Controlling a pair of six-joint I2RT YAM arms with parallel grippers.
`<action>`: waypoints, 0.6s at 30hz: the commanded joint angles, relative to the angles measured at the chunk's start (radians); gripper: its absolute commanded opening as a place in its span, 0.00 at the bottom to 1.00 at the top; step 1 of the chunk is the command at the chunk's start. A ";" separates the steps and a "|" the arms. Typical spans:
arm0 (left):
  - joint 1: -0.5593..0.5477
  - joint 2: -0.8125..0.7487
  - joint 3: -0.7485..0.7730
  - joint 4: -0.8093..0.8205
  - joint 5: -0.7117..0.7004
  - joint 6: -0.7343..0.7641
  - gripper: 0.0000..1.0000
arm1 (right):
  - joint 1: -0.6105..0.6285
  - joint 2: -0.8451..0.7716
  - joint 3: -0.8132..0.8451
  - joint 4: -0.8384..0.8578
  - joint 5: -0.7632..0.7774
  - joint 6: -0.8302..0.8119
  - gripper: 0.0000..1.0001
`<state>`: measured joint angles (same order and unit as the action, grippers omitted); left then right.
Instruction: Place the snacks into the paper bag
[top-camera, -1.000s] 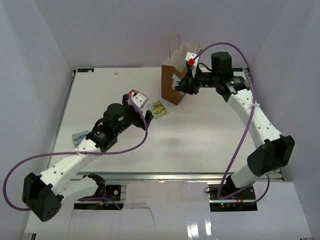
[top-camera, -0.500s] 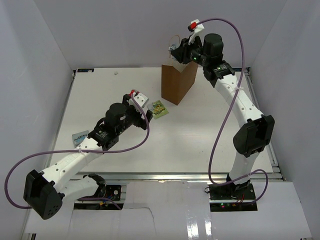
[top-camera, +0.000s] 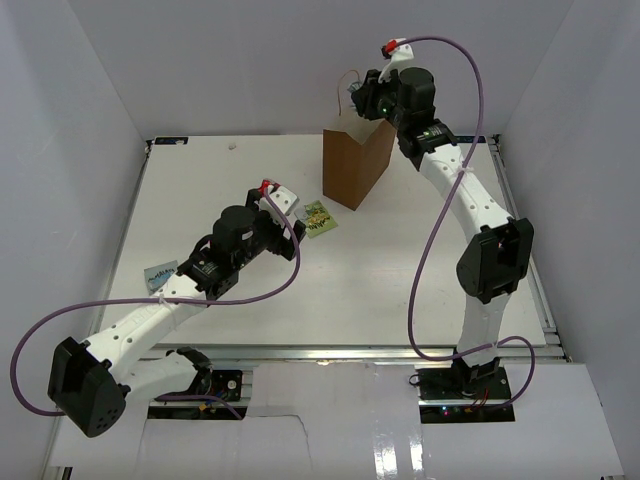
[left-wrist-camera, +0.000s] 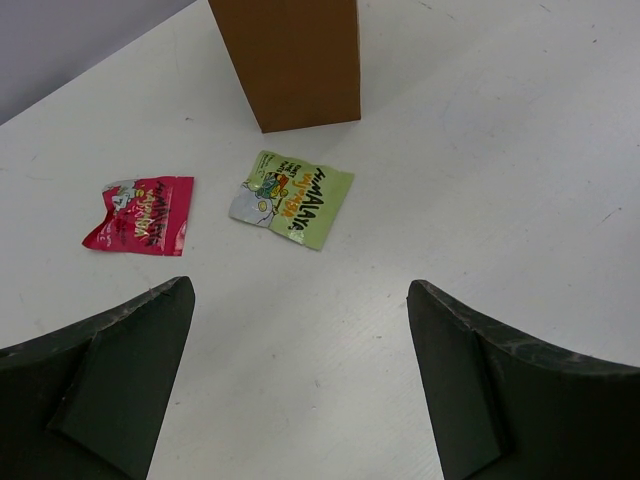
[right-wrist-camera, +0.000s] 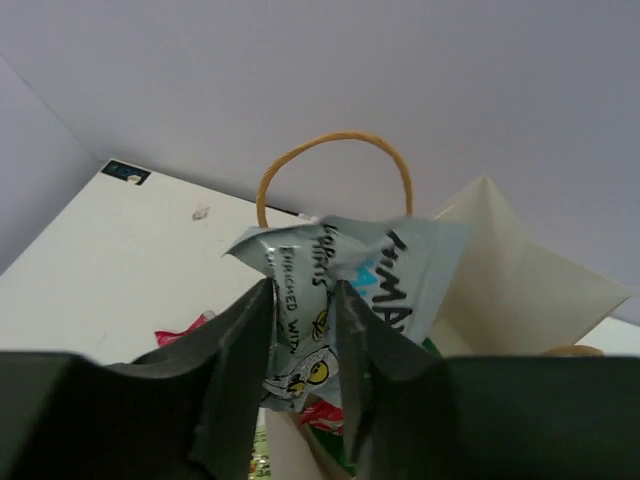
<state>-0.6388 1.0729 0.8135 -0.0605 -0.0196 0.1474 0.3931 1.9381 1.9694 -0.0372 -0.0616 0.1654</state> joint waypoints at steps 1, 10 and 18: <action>0.001 -0.005 0.032 -0.002 -0.013 0.007 0.98 | 0.003 -0.011 0.019 0.079 0.060 -0.039 0.42; 0.001 0.019 0.021 0.030 -0.057 -0.034 0.98 | 0.003 -0.117 -0.049 0.089 -0.015 -0.096 0.68; 0.027 0.051 0.033 0.031 -0.045 -0.132 0.98 | 0.000 -0.465 -0.306 -0.075 -0.591 -0.486 0.85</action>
<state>-0.6270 1.1210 0.8139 -0.0395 -0.0776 0.0723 0.3893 1.6630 1.7397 -0.0780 -0.3660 -0.1211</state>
